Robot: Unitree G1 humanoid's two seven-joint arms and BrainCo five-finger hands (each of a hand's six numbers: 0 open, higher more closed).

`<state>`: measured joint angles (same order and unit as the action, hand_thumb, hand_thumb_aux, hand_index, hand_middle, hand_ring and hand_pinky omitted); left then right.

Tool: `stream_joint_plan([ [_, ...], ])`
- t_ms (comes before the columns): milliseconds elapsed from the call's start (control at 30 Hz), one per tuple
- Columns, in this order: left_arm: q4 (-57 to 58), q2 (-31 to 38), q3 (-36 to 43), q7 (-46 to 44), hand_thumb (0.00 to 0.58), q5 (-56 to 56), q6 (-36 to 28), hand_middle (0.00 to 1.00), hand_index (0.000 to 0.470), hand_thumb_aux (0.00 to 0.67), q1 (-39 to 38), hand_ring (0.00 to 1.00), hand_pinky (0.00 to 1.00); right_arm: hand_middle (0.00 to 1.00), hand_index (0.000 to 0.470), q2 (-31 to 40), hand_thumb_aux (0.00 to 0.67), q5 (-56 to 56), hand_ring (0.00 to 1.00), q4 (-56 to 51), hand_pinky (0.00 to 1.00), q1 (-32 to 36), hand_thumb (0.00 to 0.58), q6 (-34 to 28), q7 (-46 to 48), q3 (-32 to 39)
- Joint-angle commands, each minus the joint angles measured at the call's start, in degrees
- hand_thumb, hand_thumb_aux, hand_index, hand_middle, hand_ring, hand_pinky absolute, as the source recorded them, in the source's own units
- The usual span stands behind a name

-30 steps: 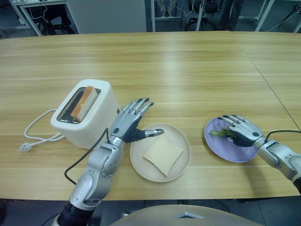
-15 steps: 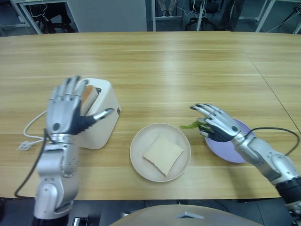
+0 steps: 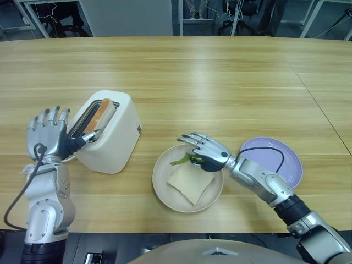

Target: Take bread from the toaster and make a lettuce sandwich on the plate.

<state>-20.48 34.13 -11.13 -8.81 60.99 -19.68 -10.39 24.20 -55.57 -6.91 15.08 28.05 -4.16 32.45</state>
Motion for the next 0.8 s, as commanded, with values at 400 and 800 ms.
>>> stream_joint_plan([
  [400, 4.3, -1.8, 6.8, -1.5, 0.0, -3.4, 1.2, 0.0, 0.0, 0.0, 6.8, 0.0, 0.0, 0.0, 0.46, 5.2, 0.67, -1.4, 0.0, 1.0, 0.0, -7.1, 0.58, 1.6, 4.9, 5.6],
  [800, 10.4, -3.7, 4.7, 2.9, 0.58, -14.3, 4.4, 1.0, 0.46, 0.67, 10.8, 1.0, 1.0, 0.0, 0.0, 10.3, 0.0, 2.0, 0.0, 7.2, 0.0, -12.6, 0.0, -1.0, 8.6, 0.5],
])
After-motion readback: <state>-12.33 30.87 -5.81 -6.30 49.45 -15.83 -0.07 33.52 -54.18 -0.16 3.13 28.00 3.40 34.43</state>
